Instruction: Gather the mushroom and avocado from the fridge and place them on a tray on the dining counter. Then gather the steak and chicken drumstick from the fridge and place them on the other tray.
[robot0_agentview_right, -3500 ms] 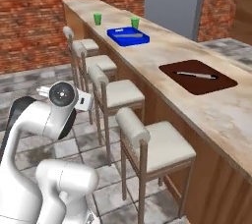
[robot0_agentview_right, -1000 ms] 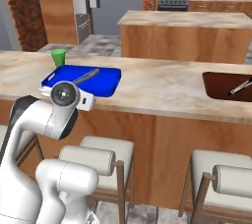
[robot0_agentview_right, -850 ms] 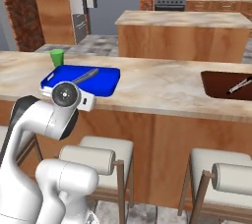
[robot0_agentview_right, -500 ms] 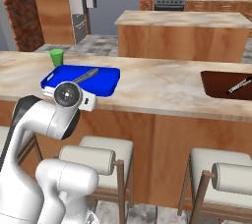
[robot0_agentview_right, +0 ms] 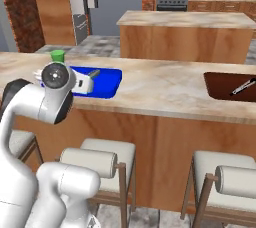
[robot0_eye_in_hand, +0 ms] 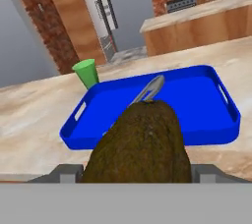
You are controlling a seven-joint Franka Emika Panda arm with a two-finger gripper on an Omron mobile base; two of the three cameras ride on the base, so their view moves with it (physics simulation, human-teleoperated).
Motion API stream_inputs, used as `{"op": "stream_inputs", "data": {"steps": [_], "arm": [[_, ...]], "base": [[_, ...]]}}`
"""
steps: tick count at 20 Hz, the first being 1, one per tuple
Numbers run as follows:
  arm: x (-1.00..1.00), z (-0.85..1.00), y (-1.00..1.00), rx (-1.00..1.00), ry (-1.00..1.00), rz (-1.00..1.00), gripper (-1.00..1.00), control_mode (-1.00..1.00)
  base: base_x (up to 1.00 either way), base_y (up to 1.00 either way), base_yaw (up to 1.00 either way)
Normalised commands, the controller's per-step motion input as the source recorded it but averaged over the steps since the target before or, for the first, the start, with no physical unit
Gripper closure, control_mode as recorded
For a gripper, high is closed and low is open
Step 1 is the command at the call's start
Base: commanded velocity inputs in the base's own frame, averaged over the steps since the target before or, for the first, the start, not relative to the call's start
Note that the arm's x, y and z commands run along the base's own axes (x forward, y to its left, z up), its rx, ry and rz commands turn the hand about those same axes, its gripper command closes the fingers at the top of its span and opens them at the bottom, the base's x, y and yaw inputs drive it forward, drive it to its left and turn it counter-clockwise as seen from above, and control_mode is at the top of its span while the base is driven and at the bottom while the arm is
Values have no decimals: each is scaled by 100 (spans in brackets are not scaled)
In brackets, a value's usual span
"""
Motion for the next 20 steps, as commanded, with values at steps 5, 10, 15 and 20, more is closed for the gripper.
{"op": "stream_inputs", "data": {"steps": [5,10,15,20], "arm": [[77,31,28,-9,21,-14,100,-100],[90,-3,15,-10,29,-11,100,-100],[81,-22,0,-5,26,0,100,-100],[68,-35,0,-3,15,0,100,-100]], "base": [[0,0,0],[0,0,0],[0,0,0],[0,0,0]]}}
